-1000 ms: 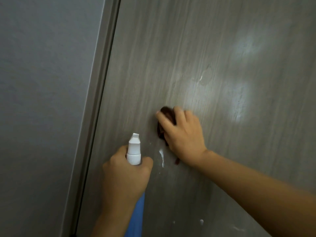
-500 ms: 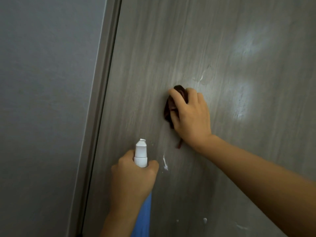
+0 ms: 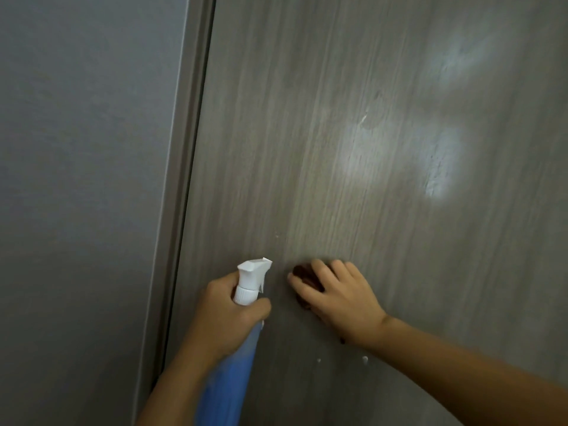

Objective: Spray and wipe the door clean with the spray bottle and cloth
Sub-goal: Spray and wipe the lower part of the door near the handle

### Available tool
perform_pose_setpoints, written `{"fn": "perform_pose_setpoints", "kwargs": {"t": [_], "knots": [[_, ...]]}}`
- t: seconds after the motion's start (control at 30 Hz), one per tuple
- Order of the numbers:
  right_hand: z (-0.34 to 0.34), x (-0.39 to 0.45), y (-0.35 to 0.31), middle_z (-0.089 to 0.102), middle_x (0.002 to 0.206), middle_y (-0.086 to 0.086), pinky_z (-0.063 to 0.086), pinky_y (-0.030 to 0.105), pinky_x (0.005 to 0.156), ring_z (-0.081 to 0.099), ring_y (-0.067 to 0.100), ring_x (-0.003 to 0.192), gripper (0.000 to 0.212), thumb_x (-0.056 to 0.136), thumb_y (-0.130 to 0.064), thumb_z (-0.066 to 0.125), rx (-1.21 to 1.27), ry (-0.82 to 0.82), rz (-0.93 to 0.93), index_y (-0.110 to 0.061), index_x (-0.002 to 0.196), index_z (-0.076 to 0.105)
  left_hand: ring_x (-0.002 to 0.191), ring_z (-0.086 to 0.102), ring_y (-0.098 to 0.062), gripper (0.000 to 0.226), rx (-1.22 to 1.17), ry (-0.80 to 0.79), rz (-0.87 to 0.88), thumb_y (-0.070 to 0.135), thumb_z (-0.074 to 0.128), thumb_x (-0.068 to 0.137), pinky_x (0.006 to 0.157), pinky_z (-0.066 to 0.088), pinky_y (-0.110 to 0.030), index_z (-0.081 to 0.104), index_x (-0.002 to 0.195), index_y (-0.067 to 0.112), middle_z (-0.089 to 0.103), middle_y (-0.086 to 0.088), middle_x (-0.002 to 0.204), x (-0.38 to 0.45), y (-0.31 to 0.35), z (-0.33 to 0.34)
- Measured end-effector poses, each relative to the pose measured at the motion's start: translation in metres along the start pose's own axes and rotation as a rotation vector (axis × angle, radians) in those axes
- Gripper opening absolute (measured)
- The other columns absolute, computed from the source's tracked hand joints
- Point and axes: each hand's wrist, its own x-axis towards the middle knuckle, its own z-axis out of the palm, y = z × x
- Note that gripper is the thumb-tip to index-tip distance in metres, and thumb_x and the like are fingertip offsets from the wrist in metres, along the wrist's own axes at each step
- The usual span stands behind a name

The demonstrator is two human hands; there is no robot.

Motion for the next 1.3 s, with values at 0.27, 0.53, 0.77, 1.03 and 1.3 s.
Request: {"fn": "perform_pose_setpoints", "kwargs": {"t": [0.27, 0.53, 0.77, 1.03, 1.3], "knots": [[-0.042, 0.069, 0.071, 0.055, 0.117, 0.021, 0.05, 0.051, 0.077, 0.054, 0.042, 0.092, 0.051, 0.091, -0.022, 0.068, 0.087, 0.197, 0.447, -0.018, 0.139, 0.054, 0.045, 0.048, -0.002, 0.033, -0.012, 0.151, 0.039, -0.003, 0.077, 0.079, 0.044, 0.039, -0.017, 0.052, 0.063, 0.013, 0.052, 0.008, 0.049, 0.003, -0.007, -0.004], [-0.022, 0.117, 0.04, 0.06, 0.117, 0.021, 0.046, 0.047, 0.07, 0.053, 0.039, 0.086, 0.044, 0.092, -0.025, 0.064, 0.014, 0.168, 0.431, -0.018, 0.136, 0.063, 0.045, 0.049, -0.004, 0.025, -0.043, 0.314, 0.01, 0.001, 0.076, 0.078, 0.043, 0.04, -0.017, 0.056, 0.067, 0.007, 0.054, 0.0, 0.051, 0.007, -0.018, 0.01], [-0.004, 0.044, 0.004, 0.064, 0.115, 0.016, 0.045, 0.04, 0.066, 0.055, 0.034, 0.08, 0.041, 0.093, -0.031, 0.064, 0.06, -0.026, 0.038, -0.022, 0.133, 0.065, 0.047, 0.054, -0.004, 0.025, 0.071, 0.336, -0.041, 0.009, 0.077, 0.074, 0.043, 0.04, -0.015, 0.056, 0.063, 0.016, 0.059, 0.005, 0.054, 0.002, -0.024, 0.008], [-0.021, 0.022, 0.032, 0.056, 0.12, 0.018, 0.053, 0.047, 0.075, 0.054, 0.039, 0.091, 0.048, 0.092, -0.027, 0.062, 0.135, 0.07, 0.323, -0.022, 0.139, 0.052, 0.043, 0.05, -0.005, 0.031, 0.086, 0.25, -0.002, 0.006, 0.076, 0.074, 0.042, 0.038, -0.018, 0.05, 0.059, 0.016, 0.054, 0.005, 0.048, -0.001, -0.013, 0.0], [-0.02, 0.135, 0.036, 0.055, 0.121, 0.018, 0.045, 0.046, 0.078, 0.049, 0.038, 0.095, 0.051, 0.086, -0.026, 0.068, 0.067, 0.236, 0.579, -0.022, 0.136, 0.056, 0.045, 0.052, -0.011, 0.02, 0.023, 0.296, 0.033, 0.025, 0.071, 0.069, 0.042, 0.038, -0.021, 0.053, 0.064, 0.018, 0.058, 0.001, 0.054, 0.002, -0.017, 0.005]]}}
